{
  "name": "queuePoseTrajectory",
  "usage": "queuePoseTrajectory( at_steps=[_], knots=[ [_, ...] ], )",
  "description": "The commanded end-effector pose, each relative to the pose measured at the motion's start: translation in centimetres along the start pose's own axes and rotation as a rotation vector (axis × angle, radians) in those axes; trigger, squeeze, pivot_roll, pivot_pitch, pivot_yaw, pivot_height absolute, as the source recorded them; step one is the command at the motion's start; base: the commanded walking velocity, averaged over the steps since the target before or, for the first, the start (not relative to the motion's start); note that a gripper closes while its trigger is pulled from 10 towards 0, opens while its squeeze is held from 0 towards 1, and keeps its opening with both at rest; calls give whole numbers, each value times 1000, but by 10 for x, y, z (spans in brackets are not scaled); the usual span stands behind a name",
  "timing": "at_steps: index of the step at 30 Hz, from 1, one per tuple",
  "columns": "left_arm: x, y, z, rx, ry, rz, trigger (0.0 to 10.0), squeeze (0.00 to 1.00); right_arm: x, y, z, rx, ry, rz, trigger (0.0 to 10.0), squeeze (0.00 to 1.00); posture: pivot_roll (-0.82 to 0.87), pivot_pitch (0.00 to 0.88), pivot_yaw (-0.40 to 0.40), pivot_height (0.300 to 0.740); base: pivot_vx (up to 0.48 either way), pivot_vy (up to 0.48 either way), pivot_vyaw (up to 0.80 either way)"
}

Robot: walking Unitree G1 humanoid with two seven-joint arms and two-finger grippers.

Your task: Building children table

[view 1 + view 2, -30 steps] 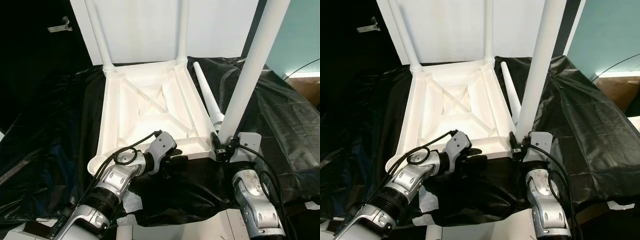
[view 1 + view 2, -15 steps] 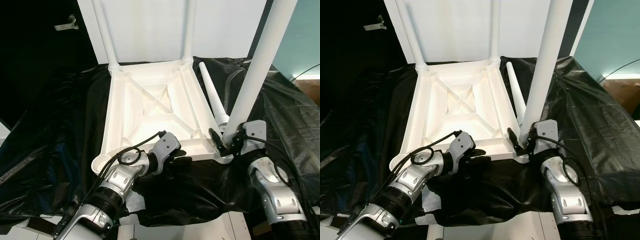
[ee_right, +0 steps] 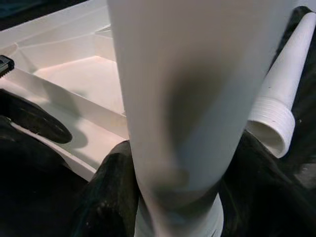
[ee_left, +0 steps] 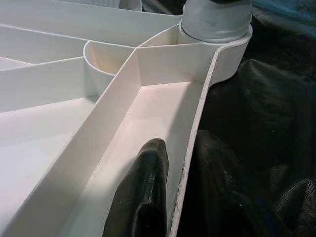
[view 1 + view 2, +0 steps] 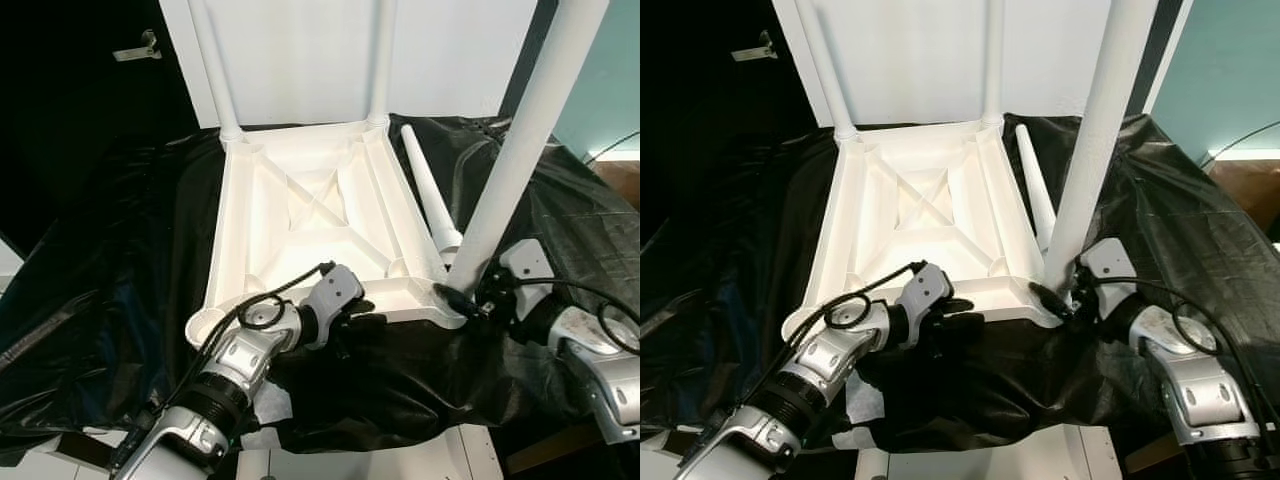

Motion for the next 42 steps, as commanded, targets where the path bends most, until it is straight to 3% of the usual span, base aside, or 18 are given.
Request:
queuePoseTrajectory(
  at_steps=[1, 5, 11, 13, 15, 16, 17, 19, 21, 23, 25, 27, 34, 36, 38, 39, 42],
  knots=[
    [-15, 18, 2, -106, -43, -33, 10000, 0, -16, -11, 2, 56, -52, 36, 0, 0, -86, 0, 17, 740, 0, 0, 0],
    [-16, 18, 2, -107, -43, -32, 10000, 0, -17, -10, 2, 50, -52, 48, 0, 0, -86, 0, 18, 740, 0, 0, 0],
    [-18, 20, 0, -116, -53, -28, 10000, 0, -20, -22, 10, 22, -25, 131, 0, 0, -83, 0, 21, 740, 0, 0, 0],
    [-18, 20, 0, -117, -54, -28, 10000, 0, -18, -21, 15, -51, 3, 179, 0, 0, -81, 0, 18, 740, 0, 0, 0],
    [-19, 21, 0, -120, -55, -27, 10000, 0, -21, -16, 18, -320, 48, 279, 0, 0, -77, 0, 18, 740, 0, 0, 0],
    [-19, 21, 0, -120, -55, -27, 10000, 0, -21, -16, 18, -320, 48, 279, 0, 0, -77, 0, 18, 740, 0, 0, 0],
    [-19, 21, 1, -120, -56, -27, 10000, 0, -29, -23, 17, -418, 41, 326, 0, 0, -78, 0, 18, 740, 0, 0, 0],
    [-19, 21, 1, -120, -56, -27, 10000, 0, -29, -23, 17, -418, 41, 326, 0, 0, -78, 0, 18, 740, 0, 0, 0],
    [-18, 21, 1, -120, -56, -26, 10000, 0, -37, -36, 14, -521, 24, 365, 0, 0, -74, 0, 21, 740, 0, 0, 0],
    [-18, 21, 1, -119, -56, -25, 10000, 0, -38, -38, 14, -539, 23, 373, 0, 0, -75, 0, 22, 740, 0, 0, 0],
    [-18, 20, 0, -118, -56, -25, 10000, 0, -38, -32, 13, -583, 26, 373, 0, 0, -77, 0, 24, 740, 0, 0, 0],
    [-19, 21, 2, -121, -58, -25, 10000, 0, -33, -12, 11, -693, 58, 380, 0, 0, -80, 0, 20, 740, 0, 0, 0],
    [-17, 22, 4, -118, -47, -29, 10000, 0, -26, -4, 16, -761, 84, 384, 0, 0, -74, 0, 15, 740, 0, 0, 0],
    [-16, 23, 5, -116, -42, -34, 10000, 0, -24, -4, 21, -759, 80, 376, 9333, 0, -72, 0, 13, 740, 0, 0, 0],
    [-16, 23, 5, -116, -42, -34, 10000, 0, -24, -4, 21, -759, 80, 376, 9333, 0, -72, 0, 13, 740, 0, 0, 0],
    [-17, 23, 5, -114, -43, -36, 10000, 0, -23, -5, 22, -748, 85, 373, 10000, 1000, -72, 0, 12, 740, 0, 0, 0],
    [-18, 22, 4, -112, -45, -37, 10000, 0, -20, -7, 23, -731, 97, 362, 10000, 1000, -72, 0, 12, 740, 0, 0, 0]
  ],
)
Point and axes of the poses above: a point about 5 cm out from each wrist's last joint towards the gripper, its own z axis pointing out of the wrist towards the gripper, its own x axis along the axis of the wrist's last joint, y = z × x, the point moved 6 cm from there along z, pointing out of the wrist towards the gripper
